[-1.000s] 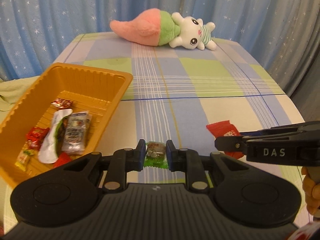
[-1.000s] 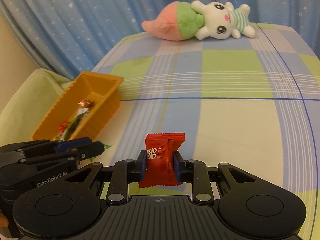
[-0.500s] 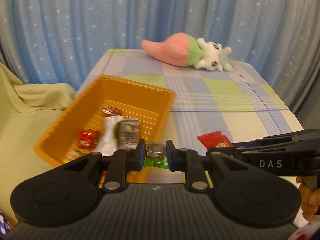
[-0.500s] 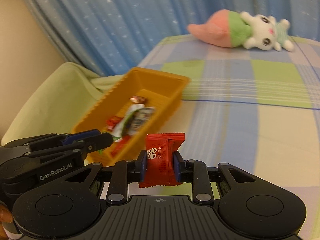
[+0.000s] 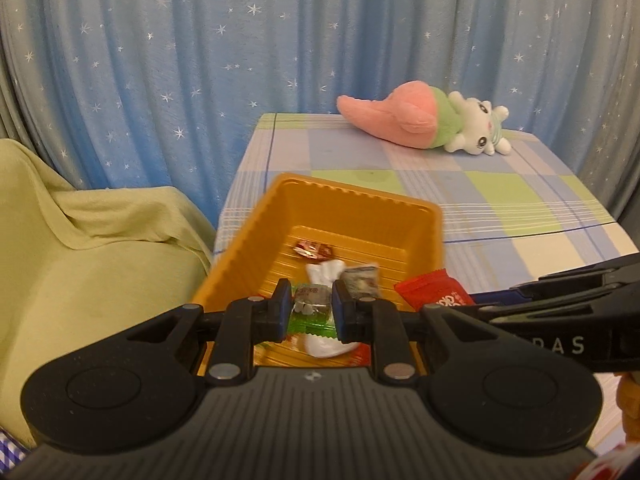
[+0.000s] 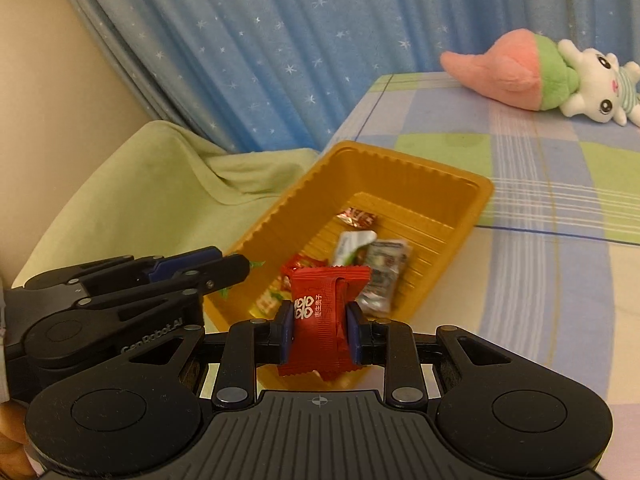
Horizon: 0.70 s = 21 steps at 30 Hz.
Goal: Organize snacks
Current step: 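Carry the green candy and red candy over the orange tray, then open both tools to drop the two candies into the tray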
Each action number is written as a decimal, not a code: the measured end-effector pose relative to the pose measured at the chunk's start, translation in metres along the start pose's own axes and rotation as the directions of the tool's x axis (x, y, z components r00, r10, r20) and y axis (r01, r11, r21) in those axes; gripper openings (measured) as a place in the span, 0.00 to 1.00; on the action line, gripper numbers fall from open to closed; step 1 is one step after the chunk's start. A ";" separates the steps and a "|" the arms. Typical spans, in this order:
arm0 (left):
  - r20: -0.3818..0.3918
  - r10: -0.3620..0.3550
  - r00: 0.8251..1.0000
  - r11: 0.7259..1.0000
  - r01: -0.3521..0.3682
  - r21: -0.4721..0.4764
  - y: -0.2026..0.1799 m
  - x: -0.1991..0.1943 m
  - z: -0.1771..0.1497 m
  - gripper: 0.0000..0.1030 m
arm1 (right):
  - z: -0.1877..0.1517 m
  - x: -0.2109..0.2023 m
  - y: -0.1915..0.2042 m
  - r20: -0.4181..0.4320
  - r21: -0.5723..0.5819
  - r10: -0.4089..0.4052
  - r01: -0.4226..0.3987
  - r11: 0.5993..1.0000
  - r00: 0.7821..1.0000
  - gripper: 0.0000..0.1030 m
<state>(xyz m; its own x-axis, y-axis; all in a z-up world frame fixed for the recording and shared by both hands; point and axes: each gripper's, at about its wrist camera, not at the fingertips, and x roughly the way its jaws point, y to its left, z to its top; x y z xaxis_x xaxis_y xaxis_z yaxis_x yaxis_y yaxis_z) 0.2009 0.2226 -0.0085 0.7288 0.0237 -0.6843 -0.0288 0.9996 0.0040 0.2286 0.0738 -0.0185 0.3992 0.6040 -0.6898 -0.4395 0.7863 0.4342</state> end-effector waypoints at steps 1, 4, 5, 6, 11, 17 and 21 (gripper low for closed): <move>0.000 -0.002 1.000 1.000 0.002 0.005 0.004 0.003 0.002 0.19 | 0.002 0.004 0.002 0.002 0.002 -0.005 0.005 1.000 1.000 0.27; -0.005 -0.007 1.000 1.000 0.007 0.020 0.015 0.015 0.008 0.19 | 0.008 0.014 0.006 0.005 0.014 -0.019 0.019 1.000 1.000 0.27; -0.007 -0.007 1.000 1.000 0.008 0.027 0.017 0.019 0.011 0.19 | 0.009 0.017 0.007 0.007 0.018 -0.025 0.025 1.000 1.000 0.27; -0.007 -0.009 1.000 0.999 0.009 0.033 0.019 0.022 0.013 0.19 | 0.011 0.020 0.008 0.008 0.021 -0.032 0.031 0.999 0.999 0.27; -0.011 -0.023 1.000 0.999 0.024 0.049 0.027 0.043 0.027 0.19 | 0.018 0.029 0.009 0.010 0.037 -0.062 0.062 0.997 0.998 0.27; -0.016 -0.041 0.999 0.995 0.042 0.085 0.026 0.069 0.038 0.19 | 0.025 0.034 0.003 0.013 0.060 -0.094 0.093 0.994 0.995 0.27; -0.025 -0.051 0.998 0.994 0.053 0.097 0.025 0.085 0.041 0.19 | 0.027 0.034 -0.001 0.016 0.075 -0.116 0.115 0.991 0.993 0.27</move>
<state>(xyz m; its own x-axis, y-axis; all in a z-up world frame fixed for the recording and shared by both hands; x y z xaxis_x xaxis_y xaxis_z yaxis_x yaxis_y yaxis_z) 0.2902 0.2500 -0.0368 0.7119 -0.0278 -0.7017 0.0767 0.9963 0.0383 0.2648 0.0971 -0.0268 0.4607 0.5105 -0.7260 -0.3293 0.8579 0.3944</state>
